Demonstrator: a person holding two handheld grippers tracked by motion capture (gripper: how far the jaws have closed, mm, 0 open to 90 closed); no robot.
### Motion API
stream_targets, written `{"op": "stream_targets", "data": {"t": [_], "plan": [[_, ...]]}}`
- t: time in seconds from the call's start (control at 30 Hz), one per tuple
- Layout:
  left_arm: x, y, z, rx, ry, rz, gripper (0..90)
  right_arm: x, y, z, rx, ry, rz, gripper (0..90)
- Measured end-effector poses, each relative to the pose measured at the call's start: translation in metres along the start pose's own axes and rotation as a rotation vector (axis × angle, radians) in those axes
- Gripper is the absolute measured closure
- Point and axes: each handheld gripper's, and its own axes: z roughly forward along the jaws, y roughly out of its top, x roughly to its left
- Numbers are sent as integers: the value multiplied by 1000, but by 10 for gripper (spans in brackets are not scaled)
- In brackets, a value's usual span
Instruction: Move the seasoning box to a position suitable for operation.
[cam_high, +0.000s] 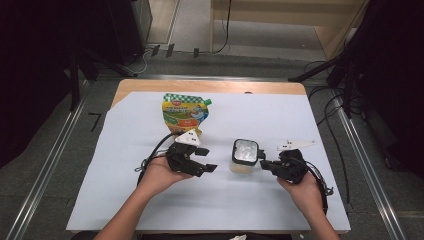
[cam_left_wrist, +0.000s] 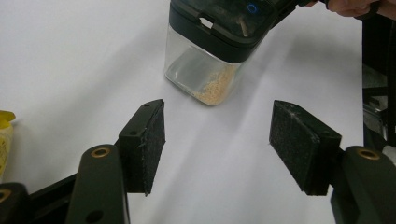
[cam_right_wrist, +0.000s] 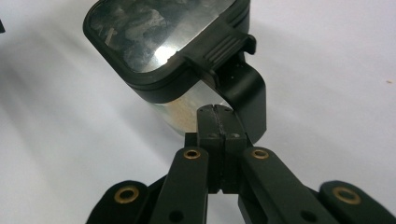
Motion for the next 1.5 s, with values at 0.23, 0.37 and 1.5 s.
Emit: {"op": "stream_targets", "data": {"t": [0.23, 0.37, 1.5], "plan": [[3, 4, 10, 12, -8, 2, 334, -7, 3, -1, -8, -20, 5, 900], [6, 10, 15, 5, -12, -6, 318, -9, 5, -1, -17, -28, 9, 900], [18, 48, 56, 54, -106, 156, 138, -24, 13, -7, -41, -55, 46, 900]]}}
